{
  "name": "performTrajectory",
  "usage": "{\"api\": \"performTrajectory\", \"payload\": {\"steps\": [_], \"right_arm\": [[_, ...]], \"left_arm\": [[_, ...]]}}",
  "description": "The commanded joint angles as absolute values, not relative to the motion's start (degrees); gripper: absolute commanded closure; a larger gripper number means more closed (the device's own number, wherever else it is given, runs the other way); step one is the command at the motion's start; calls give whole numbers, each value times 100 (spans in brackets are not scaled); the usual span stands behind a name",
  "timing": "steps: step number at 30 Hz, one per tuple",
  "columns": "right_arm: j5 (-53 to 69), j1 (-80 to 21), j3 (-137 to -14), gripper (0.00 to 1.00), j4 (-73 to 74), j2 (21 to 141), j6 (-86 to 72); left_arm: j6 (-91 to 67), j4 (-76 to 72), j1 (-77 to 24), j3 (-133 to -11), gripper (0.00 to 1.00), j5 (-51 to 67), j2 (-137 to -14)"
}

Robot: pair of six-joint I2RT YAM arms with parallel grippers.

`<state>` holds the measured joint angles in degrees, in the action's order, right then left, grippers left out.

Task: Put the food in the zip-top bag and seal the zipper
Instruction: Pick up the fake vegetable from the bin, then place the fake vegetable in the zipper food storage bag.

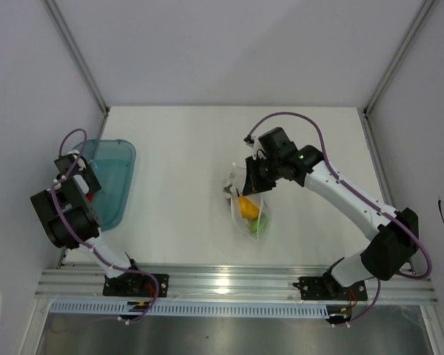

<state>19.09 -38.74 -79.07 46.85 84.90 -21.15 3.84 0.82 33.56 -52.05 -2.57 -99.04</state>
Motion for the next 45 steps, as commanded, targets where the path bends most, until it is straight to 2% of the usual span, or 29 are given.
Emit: {"api": "performTrajectory", "payload": {"steps": [1, 6, 8, 11, 12, 16, 19, 20, 23, 26, 28, 32, 33, 36, 40, 45], "right_arm": [[1863, -3920, -7954, 100, 4605, 8376, -2197], [1802, -3972, -7998, 100, 4614, 8350, -2241], [1767, -4008, -8016, 100, 4623, 8350, -2276], [1705, -4060, -8016, 100, 4606, 8332, -2338], [1688, -4069, -8024, 100, 4614, 8315, -2347], [1495, -4069, -8112, 100, 4649, 8349, -2347], [1232, -4052, -8244, 100, 4755, 8446, -2303], [1170, -4043, -8305, 100, 4790, 8472, -2294], [933, -4008, -8384, 100, 4834, 8560, -2311], [765, -3999, -8490, 100, 4904, 8657, -2382], [677, -3999, -8613, 100, 4939, 8719, -2426], [545, -3981, -8789, 100, 4966, 8929, -2557], [545, -3990, -8824, 100, 4975, 8964, -2566], [527, -3999, -8868, 100, 4957, 9026, -2637], [554, -4025, -8868, 100, 4922, 8983, -2724], [431, -4078, -8859, 100, 4974, 8912, -2777]], "left_arm": [[264, 474, 3384, -5229, 51, -430, -10037], [115, 650, 3366, -5300, 77, -615, -9871], [44, 747, 3331, -5387, 80, -738, -9739], [-614, 1089, 3261, -5669, 97, -906, -9361], [-746, 1194, 3217, -5739, 99, -853, -9091], [-1484, 1406, 2998, -6020, 100, -467, -8132], [-2280, 1223, 2831, -5916, 99, 814, -7194], [-2529, 1039, 2760, -5689, 100, 1644, -6946], [-2997, 546, 2024, -5485, 99, 2398, -6102], [-3242, 1, 698, -5195, 99, 3092, -5530], [-3767, -995, -383, -4775, 99, 3540, -5301], [-4648, -2345, -1904, -4105, 99, 3543, -4905], [-4667, -2477, -2481, -4026, 100, 3472, -4896], [-4431, -2391, -3362, -3964, 99, 3218, -4983], [-4517, -2441, -3954, -3745, 99, 2734, -5194], [-5254, -2304, -4043, -3884, 100, 3005, -5931]]}}
